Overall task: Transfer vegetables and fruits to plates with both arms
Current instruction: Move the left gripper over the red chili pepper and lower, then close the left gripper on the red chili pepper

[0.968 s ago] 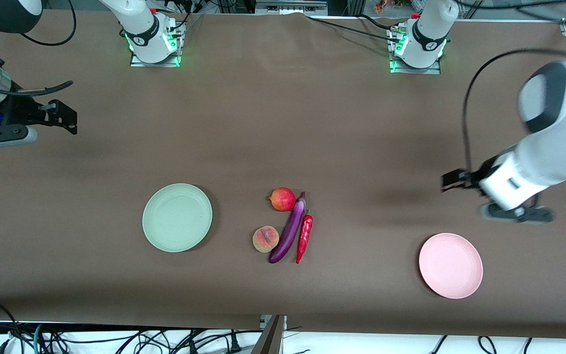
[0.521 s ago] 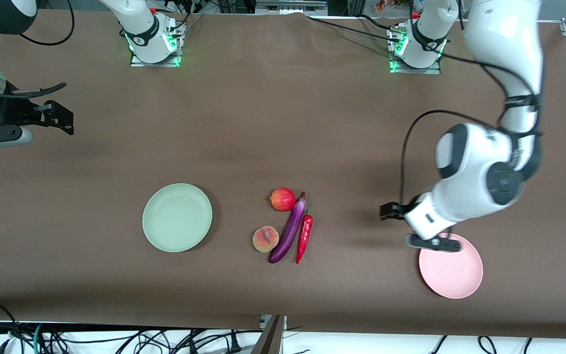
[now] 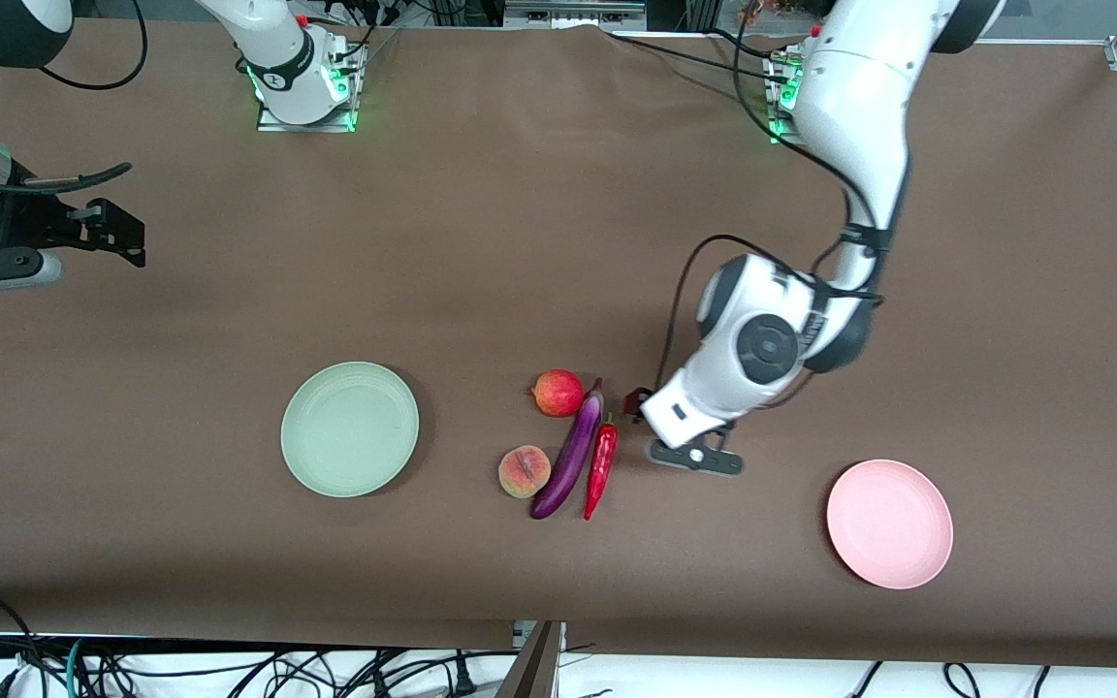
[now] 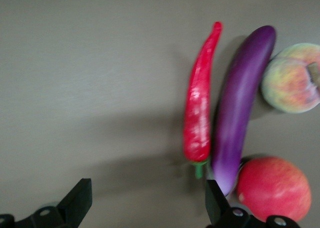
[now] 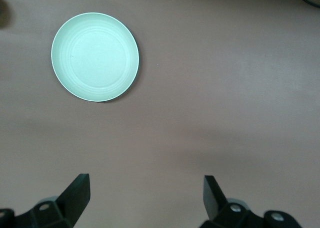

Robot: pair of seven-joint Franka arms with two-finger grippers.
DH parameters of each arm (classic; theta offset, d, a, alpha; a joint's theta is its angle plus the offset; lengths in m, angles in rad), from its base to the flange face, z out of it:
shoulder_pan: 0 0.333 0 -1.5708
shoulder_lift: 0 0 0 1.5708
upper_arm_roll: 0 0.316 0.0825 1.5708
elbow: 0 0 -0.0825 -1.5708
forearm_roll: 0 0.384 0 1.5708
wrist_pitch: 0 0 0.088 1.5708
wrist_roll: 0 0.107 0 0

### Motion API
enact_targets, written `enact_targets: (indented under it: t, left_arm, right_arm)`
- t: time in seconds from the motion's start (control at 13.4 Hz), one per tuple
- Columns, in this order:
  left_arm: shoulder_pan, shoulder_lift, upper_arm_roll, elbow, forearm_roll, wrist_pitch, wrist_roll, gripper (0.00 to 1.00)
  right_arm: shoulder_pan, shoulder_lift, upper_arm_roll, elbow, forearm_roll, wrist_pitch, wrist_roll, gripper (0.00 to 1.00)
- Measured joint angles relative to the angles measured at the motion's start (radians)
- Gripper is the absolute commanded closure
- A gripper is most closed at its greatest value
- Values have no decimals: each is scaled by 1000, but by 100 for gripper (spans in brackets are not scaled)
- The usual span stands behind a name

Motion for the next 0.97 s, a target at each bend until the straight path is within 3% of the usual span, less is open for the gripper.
enact_targets:
  t: [0.22,0.97]
  left_arm:
    - [-32,62,4,0,0,139,-13,0]
    - [-71,120,10,2,43,250,-45,0]
  right_arm:
    - [0,0,0,0,0,0,0,0]
    - [0,2,0,0,0,0,0,0]
